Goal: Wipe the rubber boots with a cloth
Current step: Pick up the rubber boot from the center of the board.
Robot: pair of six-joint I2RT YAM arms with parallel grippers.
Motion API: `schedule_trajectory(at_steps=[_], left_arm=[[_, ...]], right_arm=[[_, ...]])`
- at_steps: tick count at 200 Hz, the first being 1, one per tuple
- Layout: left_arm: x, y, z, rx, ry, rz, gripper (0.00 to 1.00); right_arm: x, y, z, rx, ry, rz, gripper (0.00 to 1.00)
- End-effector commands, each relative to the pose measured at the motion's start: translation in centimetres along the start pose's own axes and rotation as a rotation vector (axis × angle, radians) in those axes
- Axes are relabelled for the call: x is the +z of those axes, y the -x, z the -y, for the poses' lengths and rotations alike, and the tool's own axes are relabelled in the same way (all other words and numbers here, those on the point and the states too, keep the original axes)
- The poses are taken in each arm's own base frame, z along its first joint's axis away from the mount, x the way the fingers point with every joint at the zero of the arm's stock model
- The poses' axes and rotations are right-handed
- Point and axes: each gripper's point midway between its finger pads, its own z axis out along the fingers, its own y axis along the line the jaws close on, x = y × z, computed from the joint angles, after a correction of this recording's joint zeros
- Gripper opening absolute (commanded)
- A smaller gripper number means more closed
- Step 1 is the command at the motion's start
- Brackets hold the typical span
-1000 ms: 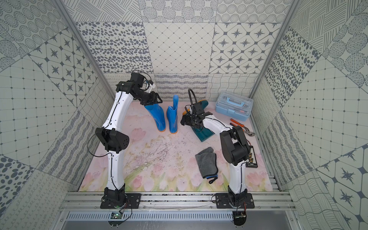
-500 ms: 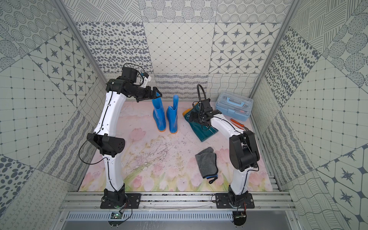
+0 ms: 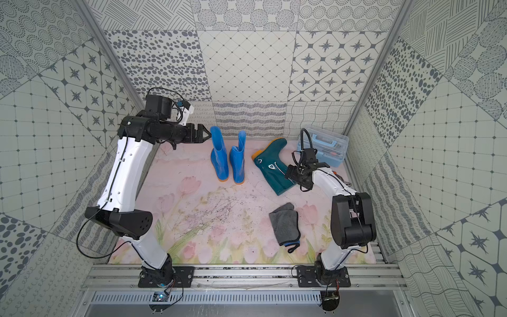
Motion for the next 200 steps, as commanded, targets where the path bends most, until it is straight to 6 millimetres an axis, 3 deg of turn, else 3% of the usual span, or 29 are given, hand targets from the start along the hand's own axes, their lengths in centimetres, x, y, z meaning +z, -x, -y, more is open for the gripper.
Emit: schedule_trajectory(at_steps=[1,41,70,108,121,135,151,173,200], left_arm=[[-1.1,-2.2,-1.5,0.05,0.077,0.049,0.97],[0.2,-6.5,-1.1,0.033,-0.006,0.028,0.97],[1.5,-9.2,-0.8,-0.005,-0.072,0.017,0.97],[1.9,-10.8,-0.6,-0.025,-0.104,0.005,0.96],[1.8,-10.9,-0.5,-0.024,-0.105,0.008,0.96],[1.9,-11.1,-0.5,-0.026,-0.108,0.002,0.96],[2.0,-11.3,-0.6,-0.029,-0.112,-0.006,0.96],[2.0,-11.7,-0.5,-0.032,-0.115,-0.015,0.95],[2.3,-12.5,-0.2,-0.037,-0.143,-0.027,0.94]], right_arm=[[-0.1,1.5,-0.1,0.063,0.102,0.061,0.94],[2.8,2.0,-0.1,0.164,0.218,0.049,0.79],[4.9,2.9,-0.4,0.229,0.248,0.048,0.76],[6.4,4.3,-0.1,0.251,0.219,0.072,0.65],[6.7,4.9,-0.3,0.248,0.228,0.087,0.53],[6.6,5.8,-0.8,0.226,0.24,0.104,0.24],[5.4,7.0,-1.4,0.191,0.243,0.139,0.0],[2.0,8.6,-2.3,0.123,0.228,0.205,0.0],[-4.3,10.9,-4.2,-0.002,0.22,0.292,0.0]])
